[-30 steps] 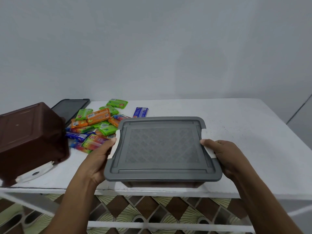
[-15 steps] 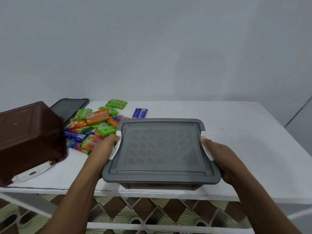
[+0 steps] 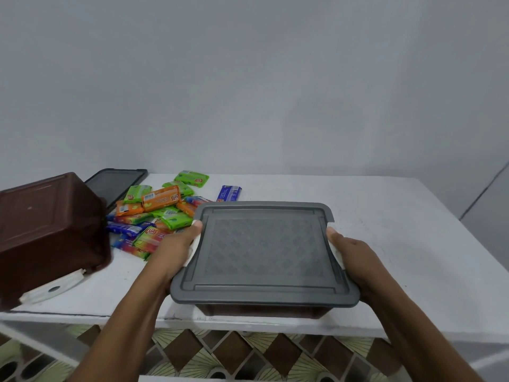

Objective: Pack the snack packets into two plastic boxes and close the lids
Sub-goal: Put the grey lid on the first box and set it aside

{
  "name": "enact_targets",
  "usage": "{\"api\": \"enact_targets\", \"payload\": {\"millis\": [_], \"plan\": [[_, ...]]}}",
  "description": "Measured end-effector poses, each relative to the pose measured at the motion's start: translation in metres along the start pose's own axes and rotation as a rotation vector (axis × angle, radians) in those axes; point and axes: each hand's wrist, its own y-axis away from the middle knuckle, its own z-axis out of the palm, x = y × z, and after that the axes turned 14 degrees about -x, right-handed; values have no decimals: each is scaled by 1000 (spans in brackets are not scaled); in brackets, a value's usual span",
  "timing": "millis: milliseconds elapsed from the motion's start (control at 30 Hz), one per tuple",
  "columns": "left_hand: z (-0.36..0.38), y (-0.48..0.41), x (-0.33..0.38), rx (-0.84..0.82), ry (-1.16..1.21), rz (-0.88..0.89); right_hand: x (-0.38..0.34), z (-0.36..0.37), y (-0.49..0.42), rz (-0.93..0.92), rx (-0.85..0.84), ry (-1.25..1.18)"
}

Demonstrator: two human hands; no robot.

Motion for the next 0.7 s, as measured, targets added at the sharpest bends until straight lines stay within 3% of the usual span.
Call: {"api": "enact_targets", "payload": {"millis": [400,700], "plan": [[43,-51,106,37,-120,223,-87,-71,-38,-180,134,-162],[127,-140,156,-127,-8,228,-107,-162,-132,-181,153,-213]]}}
